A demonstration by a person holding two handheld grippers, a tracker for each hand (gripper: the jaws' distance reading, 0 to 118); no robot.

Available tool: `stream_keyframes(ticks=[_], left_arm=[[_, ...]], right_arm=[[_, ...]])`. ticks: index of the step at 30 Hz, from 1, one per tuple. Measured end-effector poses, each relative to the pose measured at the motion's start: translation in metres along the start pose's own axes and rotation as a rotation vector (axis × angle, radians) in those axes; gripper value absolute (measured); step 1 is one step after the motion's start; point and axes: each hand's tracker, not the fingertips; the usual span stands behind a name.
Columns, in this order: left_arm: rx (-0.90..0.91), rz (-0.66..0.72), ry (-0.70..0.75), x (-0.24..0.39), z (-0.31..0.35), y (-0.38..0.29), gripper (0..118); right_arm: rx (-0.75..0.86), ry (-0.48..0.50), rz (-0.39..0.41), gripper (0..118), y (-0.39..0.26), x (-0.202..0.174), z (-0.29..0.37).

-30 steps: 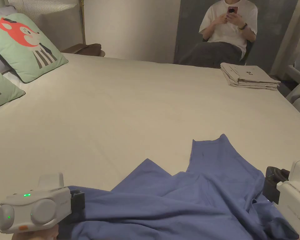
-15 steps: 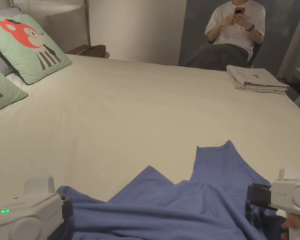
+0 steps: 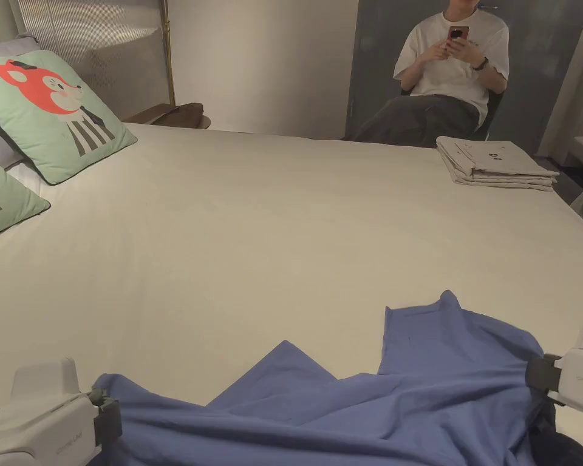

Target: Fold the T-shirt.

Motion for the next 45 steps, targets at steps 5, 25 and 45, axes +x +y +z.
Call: stream_keyframes(ticks=[5, 25, 45], left_arm=[[0.047, 0.037, -0.023, -0.002, 0.027, 0.016, 3], [0.475, 0.048, -0.218, 0.027, 0.178, 0.141, 2], [0.668, 0.074, -0.257, 0.078, 0.149, 0.363, 2]], right_arm=[[0.197, 0.053, 0.031, 3, 0.031, 0.002, 0.073], [0.702, 0.103, 0.028, 3, 0.119, -0.023, 0.295], [0.895, 0.067, 0.091, 3, 0.303, -0.076, 0.263]])
